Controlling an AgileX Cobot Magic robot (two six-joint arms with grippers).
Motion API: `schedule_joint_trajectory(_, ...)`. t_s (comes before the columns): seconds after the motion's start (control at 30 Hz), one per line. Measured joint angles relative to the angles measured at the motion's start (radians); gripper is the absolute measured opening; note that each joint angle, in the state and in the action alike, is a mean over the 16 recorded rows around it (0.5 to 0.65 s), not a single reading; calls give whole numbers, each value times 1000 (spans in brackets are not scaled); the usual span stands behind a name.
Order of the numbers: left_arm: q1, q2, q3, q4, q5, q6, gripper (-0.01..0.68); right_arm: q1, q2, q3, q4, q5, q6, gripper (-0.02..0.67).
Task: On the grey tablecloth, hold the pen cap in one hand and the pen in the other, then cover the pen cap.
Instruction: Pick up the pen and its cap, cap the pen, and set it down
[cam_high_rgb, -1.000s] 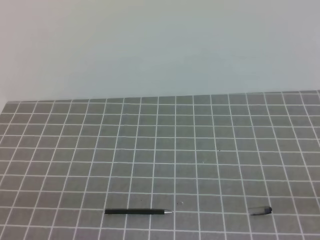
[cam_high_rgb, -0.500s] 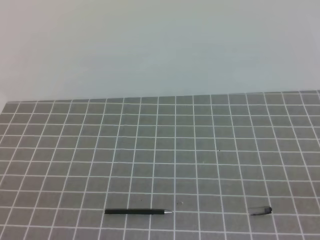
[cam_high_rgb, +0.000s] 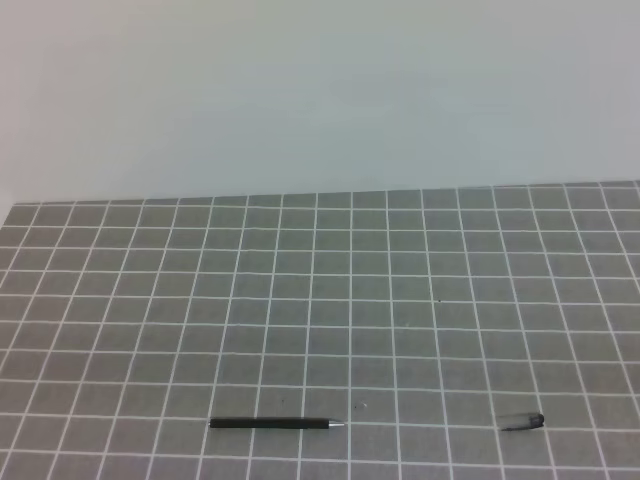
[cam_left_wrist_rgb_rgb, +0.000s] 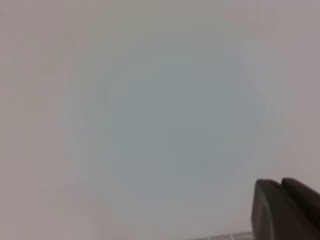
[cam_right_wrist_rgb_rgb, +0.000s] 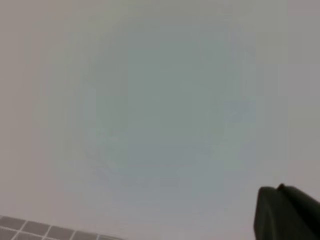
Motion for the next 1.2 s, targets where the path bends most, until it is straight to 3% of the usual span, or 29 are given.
schedule_joint_trajectory(0.33, 0, 13, -10, 36, 84, -1, -3, 2, 172, -313, 25, 519, -89, -1)
schedule_joint_trajectory(0.73, 0, 13, 20, -7, 111, -15, -3, 37, 707, -678, 216, 968, -403, -1)
schedule_joint_trajectory(0.93, -13, 13, 35, -29, 97, -16, -3, 124, 977, -811, 259, 1124, -559, -1)
schedule_joint_trajectory(1.2, -50, 13, 58, -24, 61, -11, -3, 314, 1284, -906, 166, 1180, -714, -1)
